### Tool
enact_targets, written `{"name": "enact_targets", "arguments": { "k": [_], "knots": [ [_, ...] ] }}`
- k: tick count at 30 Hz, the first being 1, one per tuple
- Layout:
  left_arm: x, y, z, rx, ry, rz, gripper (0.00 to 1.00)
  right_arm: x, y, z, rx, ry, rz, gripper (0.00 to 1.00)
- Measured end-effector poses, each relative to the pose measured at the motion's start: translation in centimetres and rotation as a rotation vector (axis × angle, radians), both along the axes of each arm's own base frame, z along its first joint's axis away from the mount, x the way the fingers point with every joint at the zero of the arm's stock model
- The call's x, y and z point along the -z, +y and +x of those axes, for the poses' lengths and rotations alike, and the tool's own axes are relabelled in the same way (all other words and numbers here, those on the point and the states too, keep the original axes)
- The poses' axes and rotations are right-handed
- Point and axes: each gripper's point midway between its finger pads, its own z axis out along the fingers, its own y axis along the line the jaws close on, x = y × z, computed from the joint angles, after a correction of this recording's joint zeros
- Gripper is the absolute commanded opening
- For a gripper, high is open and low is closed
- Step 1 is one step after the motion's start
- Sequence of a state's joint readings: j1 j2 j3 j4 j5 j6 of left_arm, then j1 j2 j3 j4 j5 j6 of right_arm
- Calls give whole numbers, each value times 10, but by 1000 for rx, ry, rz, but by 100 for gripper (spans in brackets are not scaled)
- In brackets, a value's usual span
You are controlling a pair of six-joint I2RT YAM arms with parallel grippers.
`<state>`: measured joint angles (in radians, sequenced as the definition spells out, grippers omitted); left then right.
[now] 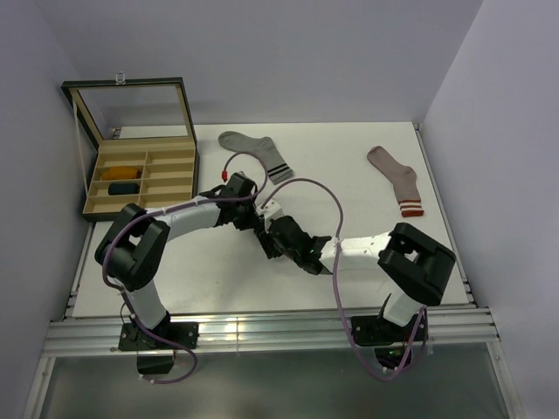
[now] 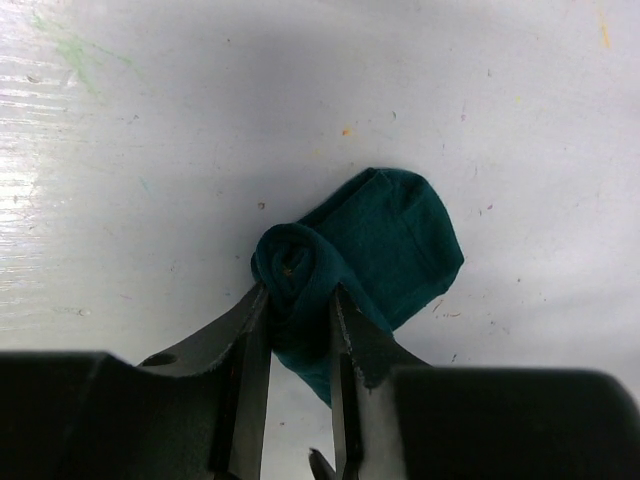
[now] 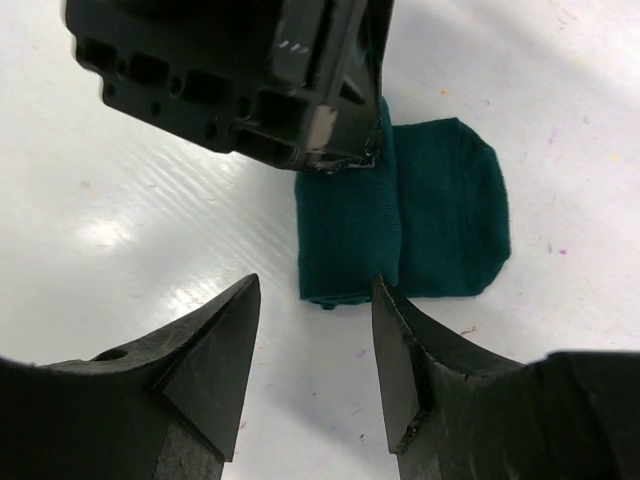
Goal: Roll the socks
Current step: Roll the sock at the center of the board.
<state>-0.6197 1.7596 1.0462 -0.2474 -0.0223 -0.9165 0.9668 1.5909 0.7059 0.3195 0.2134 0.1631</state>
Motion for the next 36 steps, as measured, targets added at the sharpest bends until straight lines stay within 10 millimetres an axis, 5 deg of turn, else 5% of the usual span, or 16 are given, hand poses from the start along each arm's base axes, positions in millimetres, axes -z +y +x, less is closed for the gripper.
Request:
{"name": "enact_targets", "arguments": {
  "k": [9, 12, 14, 16, 19, 24, 36],
  "knots": [
    [0, 0, 0, 23, 5, 18, 13, 16, 6, 6, 10, -103, -162, 55],
    [1, 0, 1, 31, 5, 24, 13, 20, 7, 7, 12, -118, -199, 50],
    [1, 0, 1, 36, 2, 27, 14, 23, 7, 9, 16, -126, -221, 37],
    [1, 0, 2, 37, 1, 30, 19, 26, 7, 12, 24, -128, -242, 16],
    [1, 1, 3, 39, -2, 31, 30, 26, 7, 12, 27, -123, -241, 1],
    [0, 1, 3, 37, -4, 31, 55, 24, 5, 12, 17, -48, -177, 0],
    [-34, 15, 5, -88, -93, -74, 86, 21, 0, 13, -68, 289, 121, 0]
  ]
}}
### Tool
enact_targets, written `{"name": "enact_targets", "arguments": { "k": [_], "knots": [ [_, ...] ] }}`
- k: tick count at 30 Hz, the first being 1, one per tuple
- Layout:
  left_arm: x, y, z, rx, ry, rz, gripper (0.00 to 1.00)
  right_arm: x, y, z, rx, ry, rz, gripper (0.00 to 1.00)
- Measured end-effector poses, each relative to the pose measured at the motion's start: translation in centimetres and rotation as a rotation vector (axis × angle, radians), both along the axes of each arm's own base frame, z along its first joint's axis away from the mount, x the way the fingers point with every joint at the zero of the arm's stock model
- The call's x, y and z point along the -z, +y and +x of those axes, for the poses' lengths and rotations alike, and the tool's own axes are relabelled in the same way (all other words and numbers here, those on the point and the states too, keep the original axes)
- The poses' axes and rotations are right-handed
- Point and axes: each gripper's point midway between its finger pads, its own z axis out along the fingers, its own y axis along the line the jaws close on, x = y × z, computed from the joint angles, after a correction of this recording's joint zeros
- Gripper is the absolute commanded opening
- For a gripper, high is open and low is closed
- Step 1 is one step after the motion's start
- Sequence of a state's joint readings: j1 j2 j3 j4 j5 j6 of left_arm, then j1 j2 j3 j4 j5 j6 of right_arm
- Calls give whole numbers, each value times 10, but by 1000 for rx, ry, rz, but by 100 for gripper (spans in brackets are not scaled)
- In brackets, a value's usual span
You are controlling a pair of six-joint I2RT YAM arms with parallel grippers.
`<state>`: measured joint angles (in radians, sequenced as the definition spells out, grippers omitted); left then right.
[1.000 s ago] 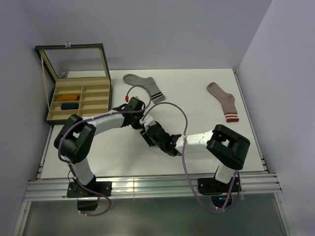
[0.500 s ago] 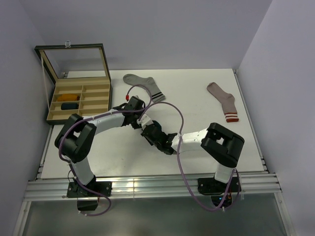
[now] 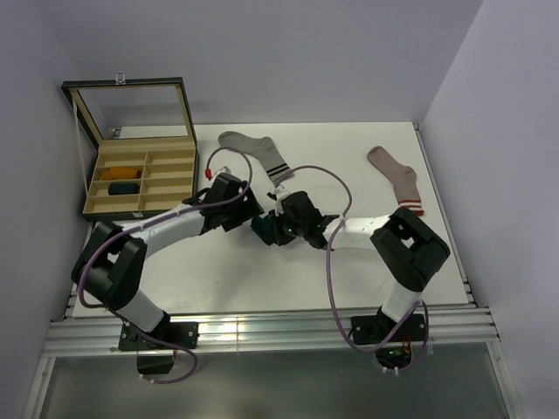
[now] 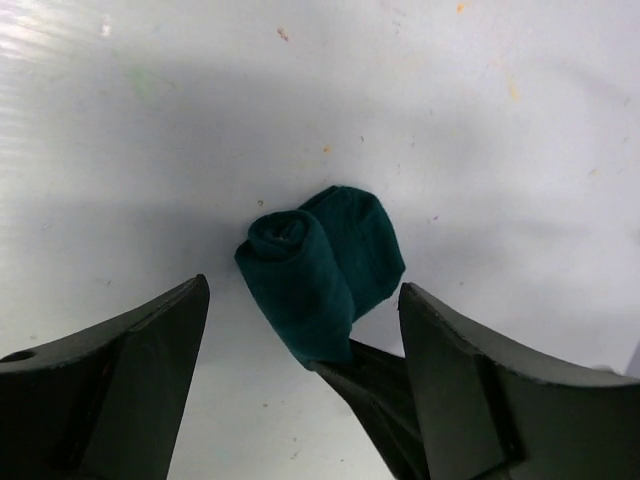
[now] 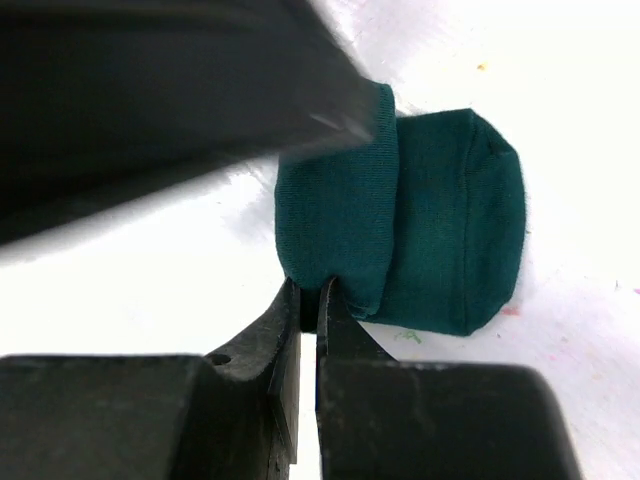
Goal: Roll the socks
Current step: Roll the sock at the center of the board.
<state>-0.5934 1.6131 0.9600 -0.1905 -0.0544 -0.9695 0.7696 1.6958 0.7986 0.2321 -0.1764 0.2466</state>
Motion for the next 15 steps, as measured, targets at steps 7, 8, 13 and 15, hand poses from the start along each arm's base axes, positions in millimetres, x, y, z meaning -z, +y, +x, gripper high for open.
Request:
{"name": "enact_targets", "arguments": {
  "k": [7, 8, 13, 15],
  "knots": [
    [-13, 17, -6, -91, -67, -69, 86, 4, 2, 2, -51, 213, 192, 0],
    [-11, 17, -7, -95, -67, -76, 85, 4, 2, 2, -56, 249, 225, 0],
    [8, 16, -18, -102, -29, -112, 82, 5, 0, 3, -74, 386, 354, 0],
    [17, 16, -22, -102, -8, -119, 81, 5, -1, 3, -78, 427, 393, 0]
  ]
}}
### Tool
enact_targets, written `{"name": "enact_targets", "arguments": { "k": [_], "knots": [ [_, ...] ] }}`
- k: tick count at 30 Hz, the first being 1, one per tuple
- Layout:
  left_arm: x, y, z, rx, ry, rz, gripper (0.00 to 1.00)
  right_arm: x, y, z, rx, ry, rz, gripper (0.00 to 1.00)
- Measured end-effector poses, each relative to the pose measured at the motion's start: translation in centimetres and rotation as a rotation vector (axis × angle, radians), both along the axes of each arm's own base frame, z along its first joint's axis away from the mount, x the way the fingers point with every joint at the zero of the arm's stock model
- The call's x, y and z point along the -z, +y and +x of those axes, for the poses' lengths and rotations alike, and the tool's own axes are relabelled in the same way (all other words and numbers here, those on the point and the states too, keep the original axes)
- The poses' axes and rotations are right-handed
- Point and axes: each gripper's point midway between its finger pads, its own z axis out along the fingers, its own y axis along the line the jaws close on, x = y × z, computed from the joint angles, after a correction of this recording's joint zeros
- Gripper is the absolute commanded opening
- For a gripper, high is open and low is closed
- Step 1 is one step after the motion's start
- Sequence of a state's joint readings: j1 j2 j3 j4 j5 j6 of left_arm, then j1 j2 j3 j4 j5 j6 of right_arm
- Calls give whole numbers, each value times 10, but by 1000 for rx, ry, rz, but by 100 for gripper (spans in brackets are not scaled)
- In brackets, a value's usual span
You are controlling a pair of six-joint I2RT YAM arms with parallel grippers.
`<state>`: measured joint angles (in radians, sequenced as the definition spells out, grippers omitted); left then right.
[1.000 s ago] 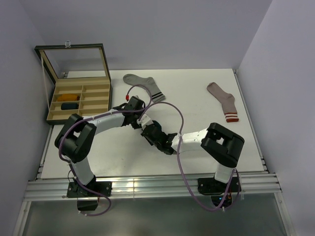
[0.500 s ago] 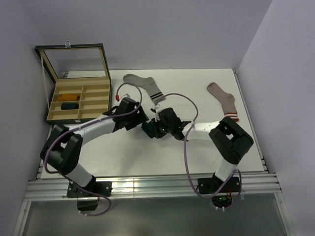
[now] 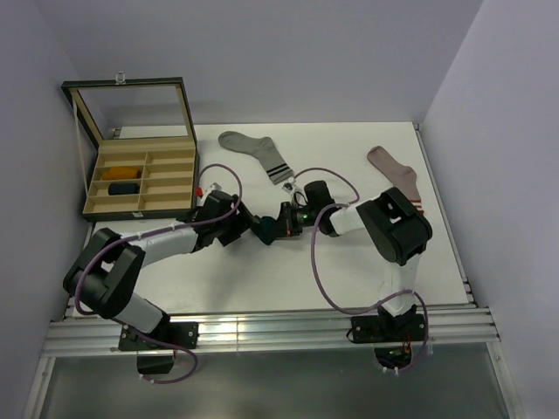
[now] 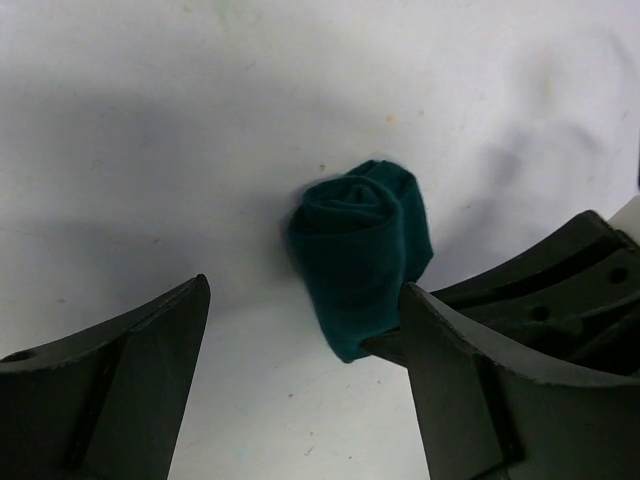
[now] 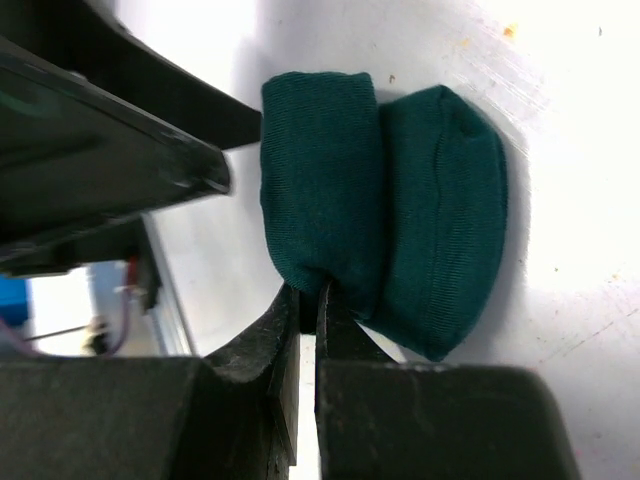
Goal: Roll the socks
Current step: Roll the sock at the center of the board.
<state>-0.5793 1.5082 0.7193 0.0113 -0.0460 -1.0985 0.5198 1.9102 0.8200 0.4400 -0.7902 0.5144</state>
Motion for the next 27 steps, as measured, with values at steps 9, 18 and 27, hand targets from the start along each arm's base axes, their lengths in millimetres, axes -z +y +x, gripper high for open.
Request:
{"name": "enact_targets", "arguments": {
  "k": [9, 18, 27],
  "knots": [
    [12, -8, 3, 2, 13, -35, 78, 1, 1, -1, -26, 134, 73, 0],
    [17, -13, 5, 1, 20, -59, 65, 2, 0, 1, -27, 218, 93, 0],
    [20, -23, 11, 16, 30, -68, 30, 3, -1, 1, -19, 239, 90, 6]
  ]
}}
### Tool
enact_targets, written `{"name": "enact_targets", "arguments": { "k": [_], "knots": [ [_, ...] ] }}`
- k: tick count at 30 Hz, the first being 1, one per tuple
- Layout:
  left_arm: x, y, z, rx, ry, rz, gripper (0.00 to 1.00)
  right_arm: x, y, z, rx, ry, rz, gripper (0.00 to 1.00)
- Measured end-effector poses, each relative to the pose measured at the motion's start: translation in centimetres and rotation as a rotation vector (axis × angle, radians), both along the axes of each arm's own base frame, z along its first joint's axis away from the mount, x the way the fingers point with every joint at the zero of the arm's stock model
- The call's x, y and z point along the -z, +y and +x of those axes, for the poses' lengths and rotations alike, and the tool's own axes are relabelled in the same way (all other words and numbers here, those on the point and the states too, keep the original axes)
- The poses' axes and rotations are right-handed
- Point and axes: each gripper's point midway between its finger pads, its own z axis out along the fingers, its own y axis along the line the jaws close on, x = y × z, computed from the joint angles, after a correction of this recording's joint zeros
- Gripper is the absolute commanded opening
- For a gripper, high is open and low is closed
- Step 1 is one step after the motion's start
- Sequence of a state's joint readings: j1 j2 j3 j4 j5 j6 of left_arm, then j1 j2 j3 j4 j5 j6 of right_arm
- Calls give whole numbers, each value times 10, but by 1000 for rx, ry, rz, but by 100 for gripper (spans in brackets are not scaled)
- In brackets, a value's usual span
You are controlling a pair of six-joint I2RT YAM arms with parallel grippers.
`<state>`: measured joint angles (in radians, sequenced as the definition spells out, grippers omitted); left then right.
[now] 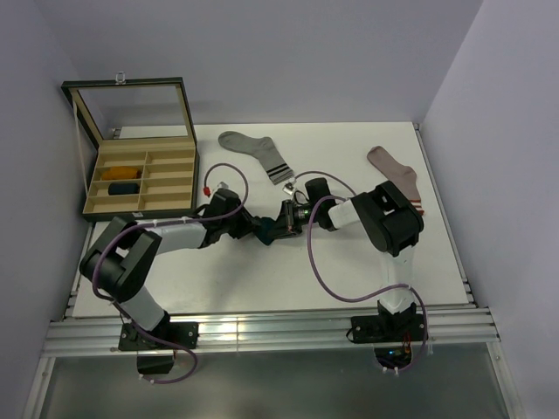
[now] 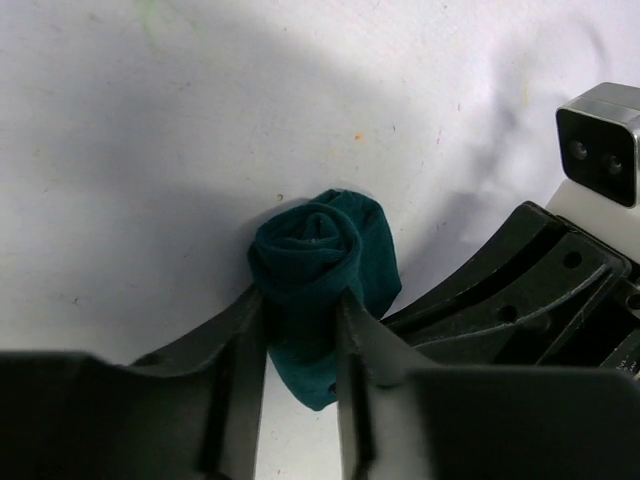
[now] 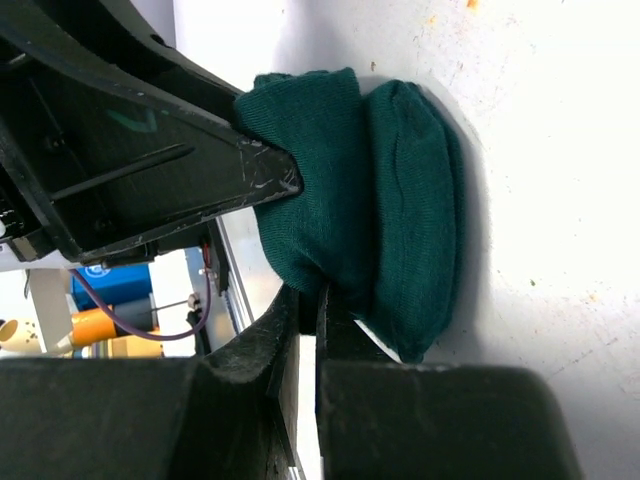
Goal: Roll the socks
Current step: Roll the sock at the center of the board.
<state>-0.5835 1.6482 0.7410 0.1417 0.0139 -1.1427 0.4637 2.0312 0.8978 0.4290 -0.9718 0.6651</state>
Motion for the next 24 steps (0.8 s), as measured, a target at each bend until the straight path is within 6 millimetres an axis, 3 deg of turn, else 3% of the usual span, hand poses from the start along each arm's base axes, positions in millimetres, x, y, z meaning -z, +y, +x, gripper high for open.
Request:
{"name": "enact_targets", "arguments": {
  "k": [5, 11, 17, 24],
  "knots": [
    [-2, -4, 4, 21, 11, 23, 12, -2, -2, 1, 18, -23, -32, 25],
    [-4, -10, 8, 91, 39, 111, 8, -12, -7, -1, 88, -212, -208, 50],
    [-6, -6, 6, 141, 55, 205, 9, -32, -9, -7, 159, -509, -392, 57],
    [-6, 0, 4, 183, 80, 287, 9, -49, 2, -7, 214, -827, -556, 58]
  ]
}}
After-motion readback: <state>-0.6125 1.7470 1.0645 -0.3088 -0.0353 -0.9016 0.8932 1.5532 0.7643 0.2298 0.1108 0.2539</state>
